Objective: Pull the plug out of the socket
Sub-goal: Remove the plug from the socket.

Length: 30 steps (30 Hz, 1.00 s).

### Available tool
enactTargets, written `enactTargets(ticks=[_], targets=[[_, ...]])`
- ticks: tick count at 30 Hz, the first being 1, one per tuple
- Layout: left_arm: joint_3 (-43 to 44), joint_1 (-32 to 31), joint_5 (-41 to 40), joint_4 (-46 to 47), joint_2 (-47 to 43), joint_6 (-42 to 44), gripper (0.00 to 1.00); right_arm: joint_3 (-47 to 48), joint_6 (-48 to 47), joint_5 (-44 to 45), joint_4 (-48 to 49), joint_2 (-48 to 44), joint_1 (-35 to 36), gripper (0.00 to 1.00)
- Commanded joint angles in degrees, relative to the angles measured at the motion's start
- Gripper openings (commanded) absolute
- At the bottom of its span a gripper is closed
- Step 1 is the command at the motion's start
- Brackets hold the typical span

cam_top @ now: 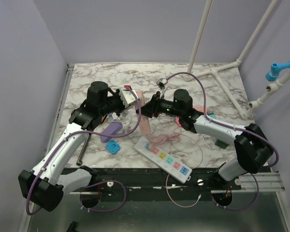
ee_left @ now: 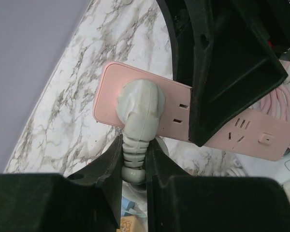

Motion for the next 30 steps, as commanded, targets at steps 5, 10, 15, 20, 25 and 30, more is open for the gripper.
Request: enactTargets(ticks=[5,10,15,20,25,30], targets=[[1.3,-0.4,4.3,4.9,-2.5,0.9,0.0,1.7,2.9,-1.5,3.8,1.9,0.5,0.05],[1.0,-0.8,4.6,4.0,-2.7,3.0,0.0,3.8,3.0,2.3,-0.1,1.9,0.4,0.01],[2.8,-0.9,4.7,3.5,-2.8,4.2,0.0,9.6,3.8,5.7,-13.1,7.3,-2.4,0.01],[5.6,-0.8,5.5,1.7,-2.8,4.0,0.0,11.2,3.6,6.6,-17.7,10.7,-4.4,0.01],[6.0,-1.0,6.7,-0.1,-3.2,3.0,0.0,13.4,1.1,11.7,-23.3,12.5,-4.4,0.01],[6.8,-1.3,8.0,-0.2,-3.3,1.1,0.0,13.5,1.5,13.5,-24.7,14.2,-5.0,0.01]])
